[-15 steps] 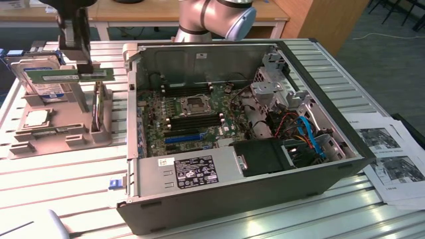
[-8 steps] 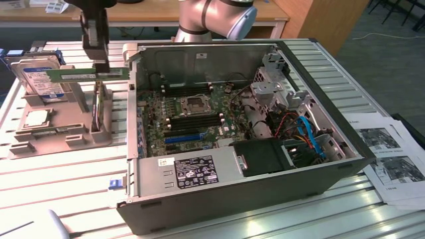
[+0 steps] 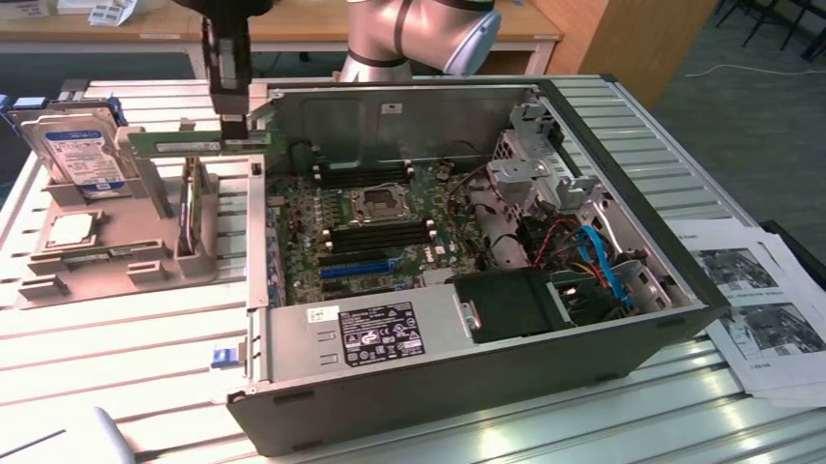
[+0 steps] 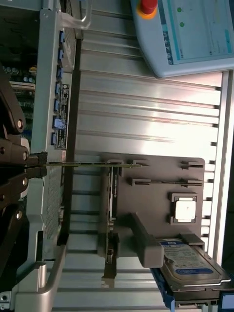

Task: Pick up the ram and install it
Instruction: 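Pick up the ram and move it above insertion slot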

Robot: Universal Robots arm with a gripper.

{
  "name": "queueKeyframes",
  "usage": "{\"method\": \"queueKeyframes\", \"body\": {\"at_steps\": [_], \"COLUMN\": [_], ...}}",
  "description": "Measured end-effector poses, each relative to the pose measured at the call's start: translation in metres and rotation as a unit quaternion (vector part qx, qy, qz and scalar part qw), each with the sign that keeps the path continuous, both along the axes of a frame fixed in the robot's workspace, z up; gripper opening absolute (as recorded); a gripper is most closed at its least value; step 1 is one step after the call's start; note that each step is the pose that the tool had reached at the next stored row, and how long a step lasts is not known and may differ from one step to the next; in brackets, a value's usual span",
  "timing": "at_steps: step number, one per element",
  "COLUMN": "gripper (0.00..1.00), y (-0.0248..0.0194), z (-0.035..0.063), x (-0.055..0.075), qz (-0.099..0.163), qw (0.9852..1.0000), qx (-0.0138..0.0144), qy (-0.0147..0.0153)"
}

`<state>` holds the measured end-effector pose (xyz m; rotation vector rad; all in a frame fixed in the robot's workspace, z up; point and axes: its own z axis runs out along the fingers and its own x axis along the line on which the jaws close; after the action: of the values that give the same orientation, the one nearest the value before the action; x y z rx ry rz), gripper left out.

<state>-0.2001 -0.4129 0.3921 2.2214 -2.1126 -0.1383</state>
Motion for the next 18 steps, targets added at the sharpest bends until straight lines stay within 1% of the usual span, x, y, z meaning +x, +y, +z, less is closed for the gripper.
{"method": "queueKeyframes", "body": {"at_steps": [4, 7, 9, 10, 12, 16, 18], "gripper": [0.12, 0.12, 0.12, 0.12, 0.12, 0.12, 0.12], "y": [0.0000, -0.0001, 0.0000, 0.0000, 0.0000, 0.0000, 0.0000], "z": [0.0001, 0.0001, 0.0000, 0.0000, 0.0001, 0.0001, 0.0001], "x": [0.013, 0.015, 0.015, 0.016, 0.016, 0.016, 0.016], "qz": [0.000, 0.000, 0.000, 0.001, 0.001, 0.002, 0.003], "qw": [1.0000, 1.0000, 1.0000, 1.0000, 1.0000, 0.9999, 0.9998], "qx": [-0.0001, -0.0001, 0.0000, 0.0000, -0.0001, -0.0001, -0.0001], "qy": [0.0007, 0.0004, -0.0008, -0.0021, -0.0062, -0.0160, -0.0201]}}
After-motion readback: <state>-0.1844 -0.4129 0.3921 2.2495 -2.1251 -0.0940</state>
